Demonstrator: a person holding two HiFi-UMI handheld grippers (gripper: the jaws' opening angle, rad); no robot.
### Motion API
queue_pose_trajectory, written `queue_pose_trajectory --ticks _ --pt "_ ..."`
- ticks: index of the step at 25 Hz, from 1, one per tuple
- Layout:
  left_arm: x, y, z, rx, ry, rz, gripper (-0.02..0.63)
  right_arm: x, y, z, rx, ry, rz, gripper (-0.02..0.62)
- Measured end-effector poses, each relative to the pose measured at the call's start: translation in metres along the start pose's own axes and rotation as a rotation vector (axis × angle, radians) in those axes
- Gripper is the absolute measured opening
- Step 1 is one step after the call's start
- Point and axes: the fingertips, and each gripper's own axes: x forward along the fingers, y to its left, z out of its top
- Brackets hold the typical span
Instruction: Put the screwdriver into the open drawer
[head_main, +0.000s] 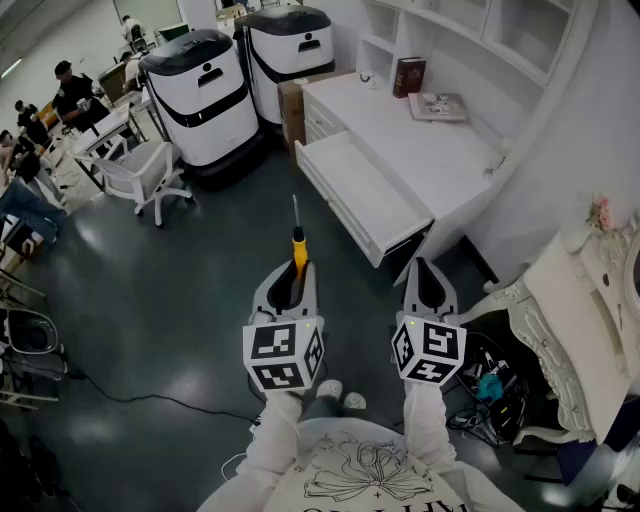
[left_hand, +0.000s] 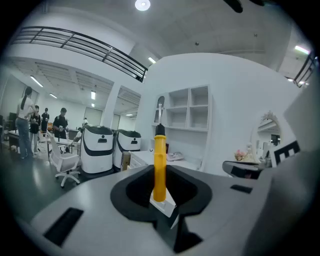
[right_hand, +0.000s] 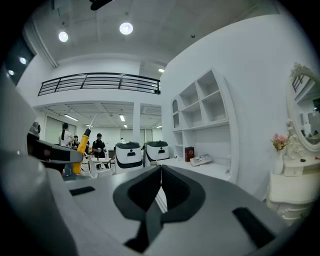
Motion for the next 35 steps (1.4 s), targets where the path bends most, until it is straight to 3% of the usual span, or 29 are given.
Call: queue_pose_trajectory --ticks 20,35 --pt "0.025 0.020 0.000 -0.005 0.012 -0.022 0.064 0.027 0.004 -0.003 0.043 -0.013 -0.023 0.005" --pt "0.074 0.043 -0.015 -0.020 0.076 -0.055 0.064 0.069 0.011 -0.028 0.035 0.057 -0.048 0.005"
